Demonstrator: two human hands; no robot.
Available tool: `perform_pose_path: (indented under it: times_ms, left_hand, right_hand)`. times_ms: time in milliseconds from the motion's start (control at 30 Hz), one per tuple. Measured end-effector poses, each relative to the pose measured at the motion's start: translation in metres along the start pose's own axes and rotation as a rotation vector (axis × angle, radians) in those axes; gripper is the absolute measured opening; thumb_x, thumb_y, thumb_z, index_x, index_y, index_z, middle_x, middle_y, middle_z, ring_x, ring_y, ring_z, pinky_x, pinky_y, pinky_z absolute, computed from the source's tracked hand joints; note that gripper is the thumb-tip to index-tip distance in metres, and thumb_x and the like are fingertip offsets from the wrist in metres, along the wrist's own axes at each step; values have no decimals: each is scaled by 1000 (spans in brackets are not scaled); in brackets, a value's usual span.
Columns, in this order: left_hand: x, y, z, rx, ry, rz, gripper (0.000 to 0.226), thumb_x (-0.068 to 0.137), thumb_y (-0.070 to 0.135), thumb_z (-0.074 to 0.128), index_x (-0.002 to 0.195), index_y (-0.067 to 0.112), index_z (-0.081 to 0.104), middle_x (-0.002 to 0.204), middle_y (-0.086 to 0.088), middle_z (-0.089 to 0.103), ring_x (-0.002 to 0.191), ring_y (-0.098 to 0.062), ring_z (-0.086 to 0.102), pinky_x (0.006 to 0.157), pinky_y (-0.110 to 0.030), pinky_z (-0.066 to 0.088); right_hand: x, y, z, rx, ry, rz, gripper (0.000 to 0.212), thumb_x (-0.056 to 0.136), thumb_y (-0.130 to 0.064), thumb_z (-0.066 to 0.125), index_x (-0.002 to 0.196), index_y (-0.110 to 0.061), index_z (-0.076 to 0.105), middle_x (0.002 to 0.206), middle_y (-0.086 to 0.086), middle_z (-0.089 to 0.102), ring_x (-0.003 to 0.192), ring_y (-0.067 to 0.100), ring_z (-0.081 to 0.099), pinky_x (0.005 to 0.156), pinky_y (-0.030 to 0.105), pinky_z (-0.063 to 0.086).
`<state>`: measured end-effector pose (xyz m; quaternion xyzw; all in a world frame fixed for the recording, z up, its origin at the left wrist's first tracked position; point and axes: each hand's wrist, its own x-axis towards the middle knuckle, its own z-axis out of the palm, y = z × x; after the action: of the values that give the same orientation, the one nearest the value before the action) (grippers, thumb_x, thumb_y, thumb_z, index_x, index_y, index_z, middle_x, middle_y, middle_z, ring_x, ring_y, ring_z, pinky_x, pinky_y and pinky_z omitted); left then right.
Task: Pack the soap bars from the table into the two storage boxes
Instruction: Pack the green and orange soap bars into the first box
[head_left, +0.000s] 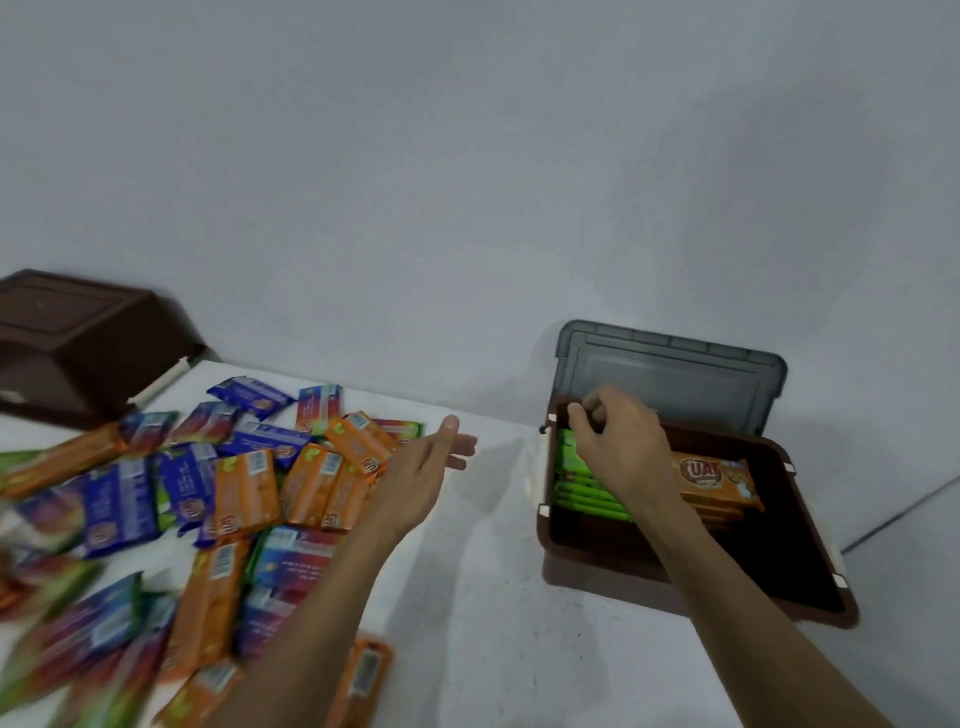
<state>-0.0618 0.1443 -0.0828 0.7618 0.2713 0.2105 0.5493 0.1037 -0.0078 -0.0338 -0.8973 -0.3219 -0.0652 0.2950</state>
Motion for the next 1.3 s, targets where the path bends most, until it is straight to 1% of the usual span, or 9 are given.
perform_pose_path:
  times_ms: [167,267,400,467,567,733,967,1133,1300]
  left_hand:
    - [-29,-58,-72,401,63,137,53,94,66,29,92,29,67,87,10,68,79,0,59,72,-31,48]
    - [-45,-97,-111,705,160,150,55,92,61,26,111,31,68,122,4,63,117,-14,53,98,-40,43]
    - [-63,-124,-147,908,140,25,69,90,67,15,141,34,49,159,-1,28,148,-24,15,117,-50,12]
    - [-69,-137,-156,903,77,48,82,85,76,1,146,37,40,163,2,10,150,-19,-2,119,-49,5]
    - [-76,-147,-156,880,72,69,73,89,69,0,151,39,26,163,6,-3,149,-13,-15,120,-44,-6]
    - [-74,-155,-154,855,88,65,63,94,64,6,149,41,26,163,8,-2,149,-12,-15,121,-45,-3]
    - [-72,-158,-156,826,92,69,56,96,61,14,147,44,28,162,12,-5,147,-8,-21,117,-37,-13]
    - [-72,-156,-156,819,71,51,49,100,56,23,146,43,30,162,13,-7,146,-6,-23,114,-33,-17]
    - [-73,-151,-158,791,39,56,51,99,58,18,148,47,19,161,15,-13,145,-6,-26,115,-34,-17]
  right_hand:
    - [-15,-62,36,88,-49,-144,22,95,-33,56,104,-15,63,98,4,64,92,23,59,70,32,45]
    - [-22,-92,67,62,-142,-183,26,97,-33,53,114,-16,61,107,4,62,100,23,57,74,31,42]
    - [-27,-121,112,67,-283,-198,29,98,-34,52,121,-19,58,112,6,61,107,24,55,83,35,46]
    - [-25,-134,133,60,-352,-196,32,97,-35,52,125,-20,59,114,8,62,108,26,57,85,37,48]
    - [-23,-151,159,23,-449,-190,43,95,-47,50,131,-23,57,119,11,62,109,31,58,87,40,51]
    - [-18,-165,192,-56,-550,-183,56,93,-57,49,141,-30,44,131,9,58,120,30,53,96,42,48]
    - [-20,-165,208,-184,-567,-113,48,95,-42,54,141,-32,42,144,13,43,132,35,38,106,47,37]
    - [-21,-171,202,-119,-540,-74,42,90,-42,60,130,-30,51,136,6,55,121,28,52,93,43,52]
    - [-31,-184,188,447,-504,157,26,96,-45,54,111,-25,61,109,-7,66,91,11,66,64,25,54]
